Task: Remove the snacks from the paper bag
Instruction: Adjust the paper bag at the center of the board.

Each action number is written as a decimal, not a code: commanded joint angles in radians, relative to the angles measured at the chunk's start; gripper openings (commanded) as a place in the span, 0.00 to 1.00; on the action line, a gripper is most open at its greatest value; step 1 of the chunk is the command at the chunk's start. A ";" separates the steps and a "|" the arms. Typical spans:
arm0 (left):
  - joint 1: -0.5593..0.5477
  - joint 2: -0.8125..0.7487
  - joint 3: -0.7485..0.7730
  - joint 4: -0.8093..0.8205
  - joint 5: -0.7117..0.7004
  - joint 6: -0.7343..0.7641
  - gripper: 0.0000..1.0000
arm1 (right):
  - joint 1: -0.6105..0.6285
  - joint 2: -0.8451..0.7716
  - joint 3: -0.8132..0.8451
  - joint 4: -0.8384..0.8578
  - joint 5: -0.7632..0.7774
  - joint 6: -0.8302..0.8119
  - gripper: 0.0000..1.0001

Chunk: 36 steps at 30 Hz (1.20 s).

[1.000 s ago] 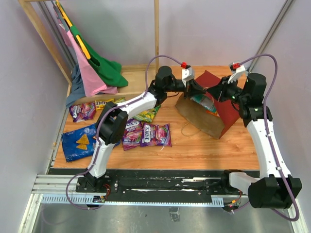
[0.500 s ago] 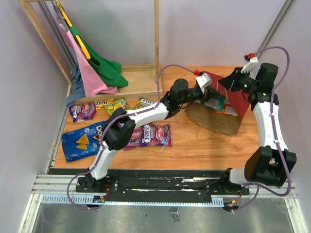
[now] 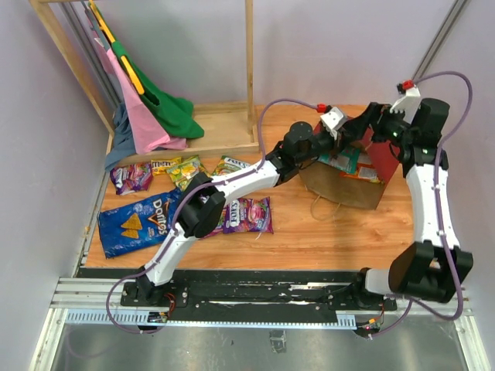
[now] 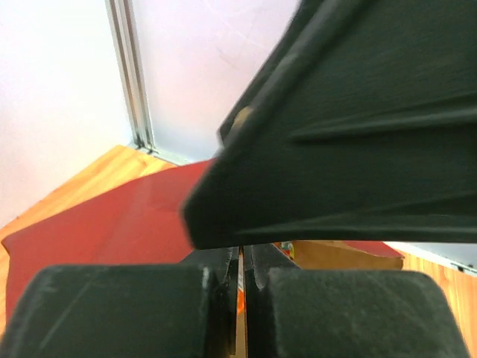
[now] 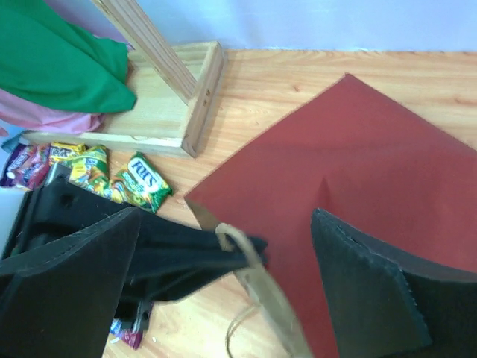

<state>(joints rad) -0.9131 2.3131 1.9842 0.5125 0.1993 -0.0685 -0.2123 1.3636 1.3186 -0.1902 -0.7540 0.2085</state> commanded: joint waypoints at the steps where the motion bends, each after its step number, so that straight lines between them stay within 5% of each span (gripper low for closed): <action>1: -0.009 0.011 -0.006 -0.009 -0.012 -0.004 0.01 | -0.018 -0.182 -0.095 -0.017 0.116 0.109 0.98; 7: -0.009 -0.001 -0.050 0.002 0.011 -0.002 0.01 | -0.017 -0.518 -0.368 0.112 0.279 0.439 0.98; 15: -0.009 -0.018 -0.100 0.004 0.023 -0.004 0.01 | -0.019 -0.946 -0.650 -0.065 0.728 0.677 0.98; 32: -0.008 -0.018 -0.135 0.035 0.012 0.005 0.00 | -0.025 -0.937 -0.942 -0.021 0.727 1.427 0.92; 36: -0.008 -0.009 -0.127 0.035 0.019 0.001 0.01 | -0.025 -0.914 -1.031 0.147 0.819 1.518 0.88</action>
<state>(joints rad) -0.9188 2.3161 1.8347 0.5003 0.2188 -0.0685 -0.2207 0.4320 0.3561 -0.2020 -0.0399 1.5608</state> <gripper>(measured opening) 0.017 0.902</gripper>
